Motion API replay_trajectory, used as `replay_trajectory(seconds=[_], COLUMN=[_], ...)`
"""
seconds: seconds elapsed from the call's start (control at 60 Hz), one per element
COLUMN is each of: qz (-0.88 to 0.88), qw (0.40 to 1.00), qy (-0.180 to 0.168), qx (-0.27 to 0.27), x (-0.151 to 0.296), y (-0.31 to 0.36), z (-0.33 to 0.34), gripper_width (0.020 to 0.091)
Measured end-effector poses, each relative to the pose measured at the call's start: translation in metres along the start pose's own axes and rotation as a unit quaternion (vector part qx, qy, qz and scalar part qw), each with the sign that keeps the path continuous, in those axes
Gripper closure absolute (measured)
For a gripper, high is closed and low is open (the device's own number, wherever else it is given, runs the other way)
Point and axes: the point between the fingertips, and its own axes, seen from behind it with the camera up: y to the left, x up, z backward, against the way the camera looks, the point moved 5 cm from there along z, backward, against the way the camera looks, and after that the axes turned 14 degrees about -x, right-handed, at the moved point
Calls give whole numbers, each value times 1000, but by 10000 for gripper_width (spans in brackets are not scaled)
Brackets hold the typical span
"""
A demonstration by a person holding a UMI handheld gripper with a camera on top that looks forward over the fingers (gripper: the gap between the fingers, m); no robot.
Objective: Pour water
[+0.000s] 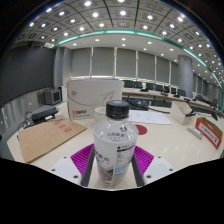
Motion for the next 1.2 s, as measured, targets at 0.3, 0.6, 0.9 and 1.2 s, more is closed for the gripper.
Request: replay_trajectory(seconds=[0.3, 0.6, 0.9, 1.2], qz=[23, 143, 456, 702], qw=[999, 984, 867, 667], qy=[-5, -21, -81, -142], qx=[-25, -100, -186, -206], x=[17, 101, 172, 167], y=[6, -37, -55, -29], z=[-1, -45, -164, -230], gripper_width=[684, 682, 683, 685])
